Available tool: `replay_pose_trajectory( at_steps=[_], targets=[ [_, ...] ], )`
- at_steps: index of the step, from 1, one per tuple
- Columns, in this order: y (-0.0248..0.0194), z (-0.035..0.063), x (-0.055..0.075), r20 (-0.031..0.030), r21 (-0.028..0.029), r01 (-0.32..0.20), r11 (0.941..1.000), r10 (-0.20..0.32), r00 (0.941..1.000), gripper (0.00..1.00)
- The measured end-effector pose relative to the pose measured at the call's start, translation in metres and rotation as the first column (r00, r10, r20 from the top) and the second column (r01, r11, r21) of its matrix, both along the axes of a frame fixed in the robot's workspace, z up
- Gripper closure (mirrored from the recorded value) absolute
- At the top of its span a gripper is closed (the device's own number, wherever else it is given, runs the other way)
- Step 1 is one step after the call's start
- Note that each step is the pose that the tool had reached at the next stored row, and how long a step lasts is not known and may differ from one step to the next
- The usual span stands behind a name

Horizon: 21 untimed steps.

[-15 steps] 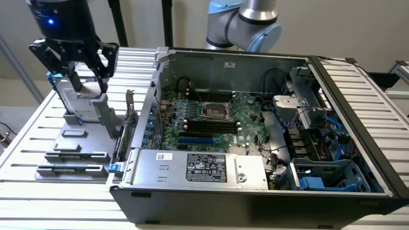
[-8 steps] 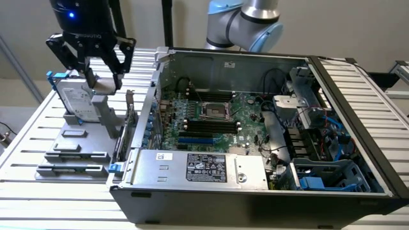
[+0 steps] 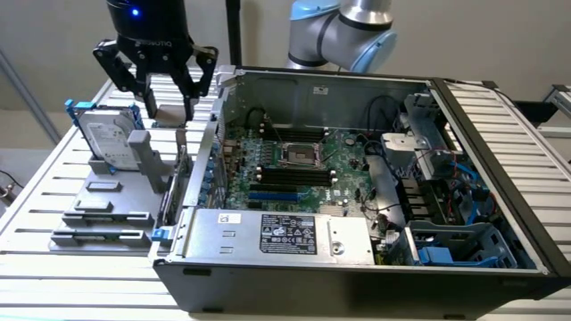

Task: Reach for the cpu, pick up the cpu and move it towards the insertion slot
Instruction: 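Pick up the cpu and move it towards the insertion slot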

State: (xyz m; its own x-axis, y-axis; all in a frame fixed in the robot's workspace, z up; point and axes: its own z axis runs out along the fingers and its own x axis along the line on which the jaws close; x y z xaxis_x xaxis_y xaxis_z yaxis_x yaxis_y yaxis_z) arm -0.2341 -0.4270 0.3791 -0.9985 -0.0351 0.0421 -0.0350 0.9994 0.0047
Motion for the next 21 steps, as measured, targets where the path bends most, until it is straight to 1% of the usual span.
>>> replay_pose_trajectory(
  at_steps=[3, 6, 10, 12, 13, 15, 16, 18, 21],
  targets=[
    [0.0, 0.0004, 0.014, -0.0002, 0.0075, 0.0, 1.0, 0.0, 1.0, 0.46],
    [0.0, 0.0004, 0.027, -0.0001, 0.0191, 0.0, 0.9998, 0.0, 1.0, 0.46],
    [0.0, 0.0004, 0.046, -0.0002, 0.0366, 0.0, 0.9993, 0.0, 1.0, 0.46],
    [0.0, 0.0004, 0.055, -0.0002, 0.0441, 0.0, 0.999, 0.0, 1.0, 0.46],
    [0.0, 0.0004, 0.06, -0.0002, 0.0469, 0.0, 0.9989, 0.0, 1.0, 0.46],
    [0.0001, 0.0003, 0.068, -0.0001, 0.0512, 0.0, 0.9987, 0.0, 1.0, 0.46],
    [0.0002, 0.0002, 0.073, -0.0002, 0.0525, 0.0, 0.9986, 0.0, 1.0, 0.46],
    [0.0006, -0.0002, 0.082, -0.0005, 0.0541, 0.0, 0.9985, 0.0, 1.0, 0.46],
    [0.0014, -0.0014, 0.096, -0.0011, 0.0548, 0.0, 0.9985, 0.0, 1.0, 0.46]
  ],
)
